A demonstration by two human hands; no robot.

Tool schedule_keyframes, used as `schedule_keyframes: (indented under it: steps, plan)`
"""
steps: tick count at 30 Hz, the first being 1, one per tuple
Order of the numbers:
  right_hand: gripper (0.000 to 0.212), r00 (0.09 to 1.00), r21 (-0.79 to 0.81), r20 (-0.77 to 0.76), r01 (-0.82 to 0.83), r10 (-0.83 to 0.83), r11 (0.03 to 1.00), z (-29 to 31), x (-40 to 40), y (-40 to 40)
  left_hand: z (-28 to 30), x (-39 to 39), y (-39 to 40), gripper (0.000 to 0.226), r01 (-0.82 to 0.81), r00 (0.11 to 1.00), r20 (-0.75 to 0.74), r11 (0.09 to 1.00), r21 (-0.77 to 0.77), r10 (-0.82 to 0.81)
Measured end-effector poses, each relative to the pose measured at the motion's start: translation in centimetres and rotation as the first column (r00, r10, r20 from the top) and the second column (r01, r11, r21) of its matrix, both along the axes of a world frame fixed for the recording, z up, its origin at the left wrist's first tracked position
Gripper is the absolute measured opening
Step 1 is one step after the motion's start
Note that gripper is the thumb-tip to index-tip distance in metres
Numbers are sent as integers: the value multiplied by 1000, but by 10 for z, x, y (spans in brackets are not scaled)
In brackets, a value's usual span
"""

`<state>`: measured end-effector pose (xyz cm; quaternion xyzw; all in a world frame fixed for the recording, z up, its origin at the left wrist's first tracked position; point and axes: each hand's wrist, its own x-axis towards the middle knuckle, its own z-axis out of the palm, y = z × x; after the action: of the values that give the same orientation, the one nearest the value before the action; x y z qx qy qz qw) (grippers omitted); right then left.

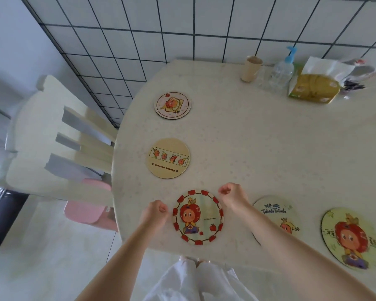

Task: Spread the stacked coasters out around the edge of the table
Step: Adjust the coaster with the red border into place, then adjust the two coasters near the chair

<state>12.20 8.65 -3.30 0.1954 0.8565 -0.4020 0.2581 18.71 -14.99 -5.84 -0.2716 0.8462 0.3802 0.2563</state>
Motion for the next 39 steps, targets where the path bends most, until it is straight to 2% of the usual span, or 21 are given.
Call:
schedule_keyframes:
  steps: [4,11,15,19,21,24,25,28,30,34,37,39]
  plan:
    - [26,1000,-39,25,12,-11,999,9,-26,-8,10,-33,-15,13,-28,999,-42,999,-29,27]
    - [18,990,-137,111,100,-85,986,21,-73,-54,31,-113,-55,15,-82,988,-133,996,24,85]
    - [28,970,-164,199,171,-137,972,22,-95,-84,40,-165,-82,13,-123,975,-174,987,105,140]
    - [41,942,-102,256,251,-219,963,13,-117,-112,43,-215,-97,17,-173,967,-155,967,185,202]
    - [38,941,-69,253,250,-226,966,9,-125,-121,41,-238,-101,19,-214,960,-130,949,232,248]
    - [8,944,-29,233,245,-232,969,3,-131,-129,35,-269,-97,28,-293,936,-90,894,339,341]
    - [16,938,-14,232,266,-255,964,-2,-134,-130,34,-279,-94,27,-324,924,-73,872,367,374]
    - [15,933,52,225,275,-279,960,-7,-137,-134,33,-302,-86,17,-438,874,0,787,434,486]
    - [26,951,43,184,247,-250,968,-11,-138,-135,32,-315,-80,10,-530,817,69,700,478,572]
    - [22,972,2,136,192,-191,981,-12,-142,-136,29,-338,-66,21,-668,681,177,503,548,710]
    - [27,987,-21,75,144,-143,989,-16,-149,-133,27,-353,-58,20,-704,636,205,451,548,744]
    - [27,992,-24,55,112,-111,993,-15,-153,-132,25,-363,-53,14,-713,624,166,469,521,764]
